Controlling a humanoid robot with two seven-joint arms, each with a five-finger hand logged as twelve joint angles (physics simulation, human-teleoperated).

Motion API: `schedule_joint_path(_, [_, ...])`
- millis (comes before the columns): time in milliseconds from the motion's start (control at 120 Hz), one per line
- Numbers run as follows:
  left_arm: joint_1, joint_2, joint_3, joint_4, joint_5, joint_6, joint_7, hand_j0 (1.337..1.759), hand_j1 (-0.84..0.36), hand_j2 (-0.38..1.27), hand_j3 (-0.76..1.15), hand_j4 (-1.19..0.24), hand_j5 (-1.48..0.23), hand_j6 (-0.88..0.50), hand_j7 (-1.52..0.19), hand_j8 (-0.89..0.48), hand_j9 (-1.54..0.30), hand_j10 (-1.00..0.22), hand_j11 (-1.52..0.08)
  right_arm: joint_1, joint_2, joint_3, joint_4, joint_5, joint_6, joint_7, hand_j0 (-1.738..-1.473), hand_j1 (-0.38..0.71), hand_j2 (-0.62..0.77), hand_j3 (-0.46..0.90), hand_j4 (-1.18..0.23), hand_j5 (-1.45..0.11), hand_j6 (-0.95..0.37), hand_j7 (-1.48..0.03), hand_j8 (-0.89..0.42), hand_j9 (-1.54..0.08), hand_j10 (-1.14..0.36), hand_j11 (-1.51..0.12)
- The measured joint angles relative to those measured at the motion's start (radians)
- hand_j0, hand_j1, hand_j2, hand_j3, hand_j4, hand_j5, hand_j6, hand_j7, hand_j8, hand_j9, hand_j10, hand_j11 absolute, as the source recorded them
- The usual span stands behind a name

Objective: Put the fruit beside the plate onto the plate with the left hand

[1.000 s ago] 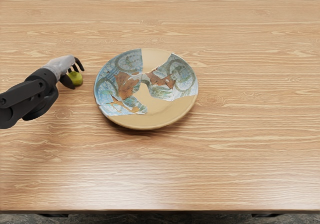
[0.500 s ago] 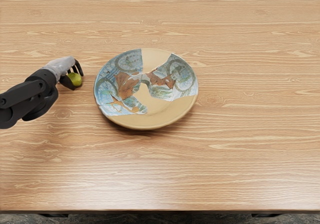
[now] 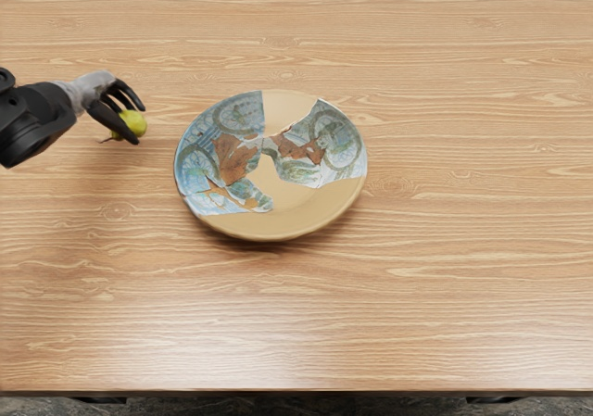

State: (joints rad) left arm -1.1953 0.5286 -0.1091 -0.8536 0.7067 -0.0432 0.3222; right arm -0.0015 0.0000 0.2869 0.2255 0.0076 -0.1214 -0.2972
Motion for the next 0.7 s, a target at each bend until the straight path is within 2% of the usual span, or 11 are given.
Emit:
schedule_joint_path(42, [-0.028, 0.027, -0.004, 0.000, -0.055, -0.073, 0.000, 1.656, -0.31, 0.47, 0.00, -0.68, -0.91, -0.51, -0.89, -0.50, -0.90, -0.69, -0.90, 0.000, 0.000, 0.000, 0.000, 0.000, 0.000, 0.000, -1.658, -0.35, 0.00, 0.00, 0.00, 0.00, 0.00, 0.00, 0.00, 0.00, 0.00, 0.00])
schedule_joint_path(75, [-0.052, 0.045, -0.007, 0.001, -0.094, -0.136, 0.000, 1.656, -0.30, 0.39, 0.00, -0.69, -0.90, -0.51, -0.89, -0.51, -0.90, -0.69, -0.90, 0.000, 0.000, 0.000, 0.000, 0.000, 0.000, 0.000, -1.658, -0.35, 0.00, 0.00, 0.00, 0.00, 0.00, 0.00, 0.00, 0.00, 0.00, 0.00])
schedule_joint_path(175, [-0.094, 0.075, -0.011, 0.000, -0.200, -0.301, 0.000, 1.656, -0.31, 0.41, 0.00, -0.69, -0.90, -0.51, -0.89, -0.49, -0.90, -0.69, -0.90, 0.000, 0.000, 0.000, 0.000, 0.000, 0.000, 0.000, -1.658, -0.35, 0.00, 0.00, 0.00, 0.00, 0.00, 0.00, 0.00, 0.00, 0.00, 0.00])
schedule_joint_path(358, [-0.149, 0.071, -0.015, -0.001, -0.298, -0.485, 0.000, 1.657, -0.33, 0.44, 0.00, -0.68, -0.90, -0.49, -0.89, -0.48, -0.90, -0.69, -0.89, 0.000, 0.000, 0.000, 0.000, 0.000, 0.000, 0.000, -1.658, -0.35, 0.00, 0.00, 0.00, 0.00, 0.00, 0.00, 0.00, 0.00, 0.00, 0.00])
schedule_joint_path(467, [-0.148, 0.040, -0.014, -0.006, -0.328, -0.539, 0.000, 1.657, -0.34, 0.44, 0.00, -0.69, -0.90, -0.49, -0.88, -0.48, -0.89, -0.69, -0.89, 0.000, 0.000, 0.000, 0.000, 0.000, 0.000, 0.000, -1.658, -0.35, 0.00, 0.00, 0.00, 0.00, 0.00, 0.00, 0.00, 0.00, 0.00, 0.00])
schedule_joint_path(550, [-0.146, 0.008, -0.013, -0.010, -0.340, -0.557, 0.010, 1.658, -0.39, 0.59, 0.00, -0.68, -0.91, -0.50, -0.89, -0.46, -0.89, -0.69, -0.89, 0.000, 0.000, 0.000, 0.000, 0.000, 0.000, 0.000, -1.658, -0.35, 0.00, 0.00, 0.00, 0.00, 0.00, 0.00, 0.00, 0.00, 0.00, 0.00])
schedule_joint_path(583, [-0.145, -0.008, -0.013, -0.013, -0.341, -0.560, 0.013, 1.658, -0.38, 0.56, 0.00, -0.68, -0.90, -0.49, -0.89, -0.46, -0.89, -0.69, -0.89, 0.000, 0.000, 0.000, 0.000, 0.000, 0.000, 0.000, -1.658, -0.35, 0.00, 0.00, 0.00, 0.00, 0.00, 0.00, 0.00, 0.00, 0.00, 0.00])
schedule_joint_path(683, [-0.139, -0.055, -0.012, -0.018, -0.348, -0.567, 0.034, 1.658, -0.42, 0.61, 0.00, -0.68, -0.91, -0.47, -0.89, -0.44, -0.89, -0.69, -0.89, 0.000, 0.000, 0.000, 0.000, 0.000, 0.000, 0.000, -1.658, -0.35, 0.00, 0.00, 0.00, 0.00, 0.00, 0.00, 0.00, 0.00, 0.00, 0.00])
schedule_joint_path(692, [-0.139, -0.056, -0.012, -0.019, -0.348, -0.566, 0.036, 1.658, -0.42, 0.62, 0.00, -0.68, -0.90, -0.50, -0.89, -0.43, -0.89, -0.69, -0.89, 0.000, 0.000, 0.000, 0.000, 0.000, 0.000, 0.000, -1.658, -0.35, 0.00, 0.00, 0.00, 0.00, 0.00, 0.00, 0.00, 0.00, 0.00, 0.00])
schedule_joint_path(700, [-0.138, -0.057, -0.012, -0.019, -0.348, -0.567, 0.038, 1.658, -0.42, 0.63, 0.00, -0.68, -0.91, -0.46, -0.89, -0.44, -0.89, -0.69, -0.89, 0.000, 0.000, 0.000, 0.000, 0.000, 0.000, 0.000, -1.658, -0.35, 0.00, 0.00, 0.00, 0.00, 0.00, 0.00, 0.00, 0.00, 0.00, 0.00])
